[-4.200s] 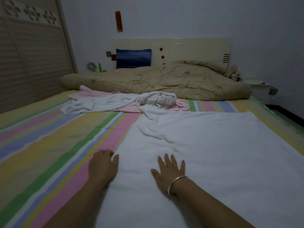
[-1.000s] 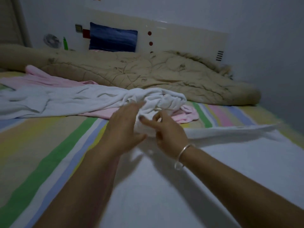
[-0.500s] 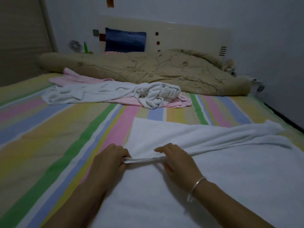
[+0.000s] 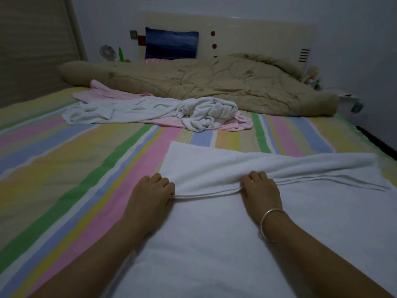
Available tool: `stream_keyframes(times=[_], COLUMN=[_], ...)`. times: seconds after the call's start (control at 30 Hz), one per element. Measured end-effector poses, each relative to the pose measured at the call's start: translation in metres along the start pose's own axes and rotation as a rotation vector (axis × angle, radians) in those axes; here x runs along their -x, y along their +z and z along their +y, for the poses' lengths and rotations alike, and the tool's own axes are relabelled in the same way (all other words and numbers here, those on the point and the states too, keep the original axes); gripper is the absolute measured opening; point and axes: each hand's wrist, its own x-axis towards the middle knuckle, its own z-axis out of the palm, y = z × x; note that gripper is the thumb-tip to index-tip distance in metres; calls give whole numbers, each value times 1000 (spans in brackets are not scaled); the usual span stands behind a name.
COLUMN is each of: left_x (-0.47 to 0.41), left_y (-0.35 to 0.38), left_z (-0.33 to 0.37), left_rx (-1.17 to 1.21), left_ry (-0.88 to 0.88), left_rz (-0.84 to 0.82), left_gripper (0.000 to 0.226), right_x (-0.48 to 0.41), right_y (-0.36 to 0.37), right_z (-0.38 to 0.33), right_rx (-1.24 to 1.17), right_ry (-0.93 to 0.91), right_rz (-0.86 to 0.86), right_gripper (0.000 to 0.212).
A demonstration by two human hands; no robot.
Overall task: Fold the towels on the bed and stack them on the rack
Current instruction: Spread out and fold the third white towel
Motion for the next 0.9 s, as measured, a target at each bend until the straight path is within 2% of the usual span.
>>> stream_keyframes(times=[0.13, 0.23, 0.3, 0.47, 0.53, 0.67, 0.8, 0.9], left_x=[4, 9, 10, 12, 16, 34, 68, 75], left_y=[-2, 1, 2, -13, -25, -35, -38, -48], left_z=[0, 4, 4, 11, 17, 20, 23, 16], left_rx=[-24, -38, -53, -71, -61, 86, 243, 261], left_ry=[-23, -100, -154, -209, -260, -388, -372, -277], left_rz=[31, -15, -36, -85, -74, -11, -45, -49], left_gripper=[11, 23, 26, 24, 23, 13, 16, 18], right_x=[-15, -10, 1, 47, 69, 99, 122, 132], right_y=[6, 4, -4, -30, -44, -64, -62, -63], right_z=[15, 26, 30, 53, 58, 51, 46, 43], right_rx=[125, 100, 67, -16, -90, -130, -170, -224], right_ry=[62, 94, 37, -145, -226, -313, -287, -290], right_rz=[-4, 28, 62, 233, 282, 276, 197, 189], right_gripper=[29, 32, 34, 15, 17, 16, 41, 47])
